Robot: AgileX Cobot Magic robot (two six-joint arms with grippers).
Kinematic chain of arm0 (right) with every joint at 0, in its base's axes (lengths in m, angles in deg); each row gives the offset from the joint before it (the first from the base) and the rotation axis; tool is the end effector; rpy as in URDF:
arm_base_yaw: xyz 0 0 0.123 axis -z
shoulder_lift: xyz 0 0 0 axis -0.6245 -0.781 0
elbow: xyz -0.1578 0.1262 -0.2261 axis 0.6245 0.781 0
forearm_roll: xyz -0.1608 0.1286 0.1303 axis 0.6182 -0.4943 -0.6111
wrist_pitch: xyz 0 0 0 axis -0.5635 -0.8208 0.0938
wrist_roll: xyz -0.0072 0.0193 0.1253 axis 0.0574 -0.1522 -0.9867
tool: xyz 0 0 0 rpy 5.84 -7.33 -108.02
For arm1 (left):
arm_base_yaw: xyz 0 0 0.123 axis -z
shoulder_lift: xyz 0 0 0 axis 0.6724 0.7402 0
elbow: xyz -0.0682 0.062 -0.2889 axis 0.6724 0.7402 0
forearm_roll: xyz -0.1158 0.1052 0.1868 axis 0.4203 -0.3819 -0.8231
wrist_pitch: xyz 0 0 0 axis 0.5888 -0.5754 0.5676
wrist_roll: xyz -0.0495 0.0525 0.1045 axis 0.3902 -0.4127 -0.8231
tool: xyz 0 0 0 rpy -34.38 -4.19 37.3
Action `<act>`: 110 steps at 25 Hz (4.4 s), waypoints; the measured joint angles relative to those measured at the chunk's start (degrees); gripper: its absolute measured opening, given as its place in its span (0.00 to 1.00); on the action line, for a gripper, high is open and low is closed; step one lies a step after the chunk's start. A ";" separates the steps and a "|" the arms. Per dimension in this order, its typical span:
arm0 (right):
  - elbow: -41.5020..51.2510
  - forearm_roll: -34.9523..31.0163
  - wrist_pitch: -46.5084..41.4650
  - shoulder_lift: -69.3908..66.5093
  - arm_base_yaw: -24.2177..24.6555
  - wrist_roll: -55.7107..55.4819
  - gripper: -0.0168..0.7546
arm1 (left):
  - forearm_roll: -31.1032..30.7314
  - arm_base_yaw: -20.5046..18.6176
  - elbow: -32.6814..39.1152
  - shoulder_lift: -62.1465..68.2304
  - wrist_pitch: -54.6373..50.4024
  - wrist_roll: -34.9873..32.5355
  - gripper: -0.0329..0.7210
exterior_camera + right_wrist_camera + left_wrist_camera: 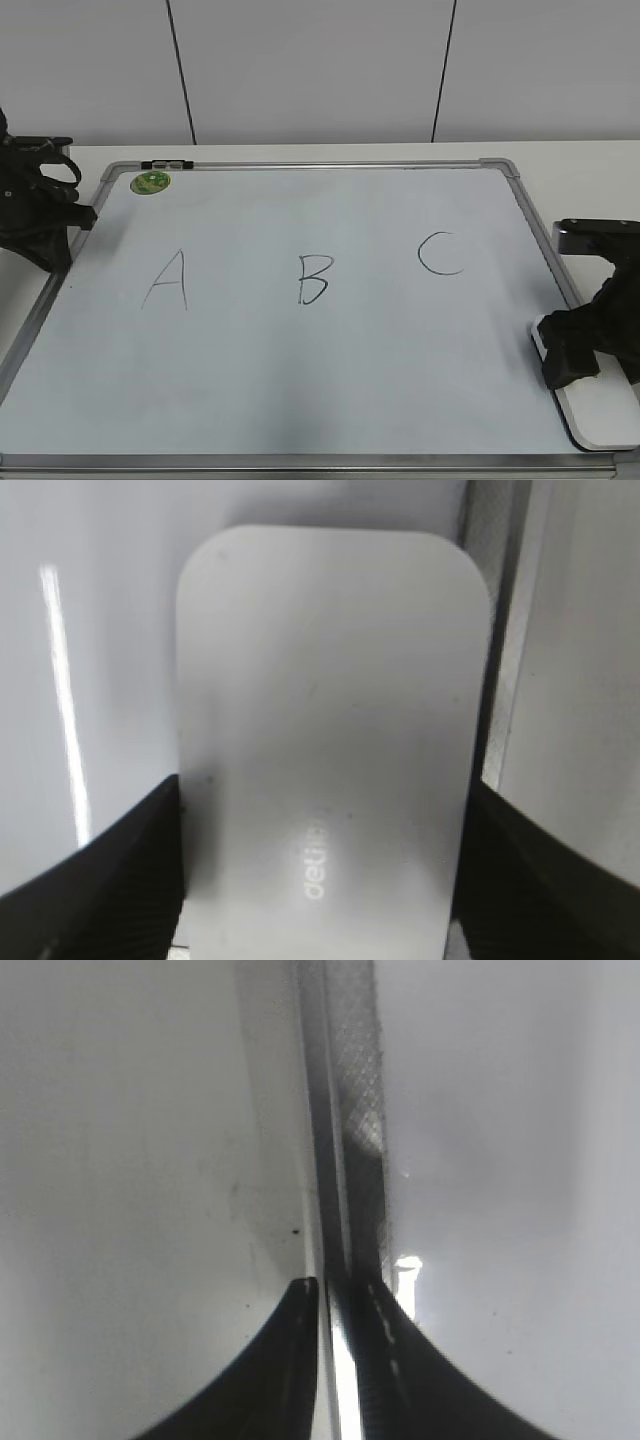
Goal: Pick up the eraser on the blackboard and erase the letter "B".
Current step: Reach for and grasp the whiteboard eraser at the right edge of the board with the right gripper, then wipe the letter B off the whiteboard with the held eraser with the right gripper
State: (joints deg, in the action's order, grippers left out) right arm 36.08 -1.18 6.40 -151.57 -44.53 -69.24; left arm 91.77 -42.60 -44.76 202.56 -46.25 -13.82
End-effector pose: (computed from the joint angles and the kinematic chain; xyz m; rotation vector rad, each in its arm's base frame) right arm 0.2693 0.0388 0.1359 -0.1100 3.0224 0.1419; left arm 0.4293 -0.0031 0.1150 0.0549 2.9974 -0.0637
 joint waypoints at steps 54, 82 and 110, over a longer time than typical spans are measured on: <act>-64.59 3.27 -28.52 -37.17 -22.02 1.47 0.72 | 1.12 0.00 -0.22 0.00 -0.89 -0.10 0.18; -72.90 7.99 -31.24 -41.74 -34.69 3.00 0.72 | 1.21 -0.12 -0.26 0.00 -1.23 -0.10 0.18; -77.96 10.74 -32.11 -42.09 -21.52 3.15 0.72 | 1.21 -0.24 -0.26 0.09 -1.01 -0.10 0.18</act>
State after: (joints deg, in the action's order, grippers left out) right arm -41.88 9.56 -25.72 -193.66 -66.05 -66.09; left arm 92.98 -42.84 -45.02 202.65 -47.26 -13.92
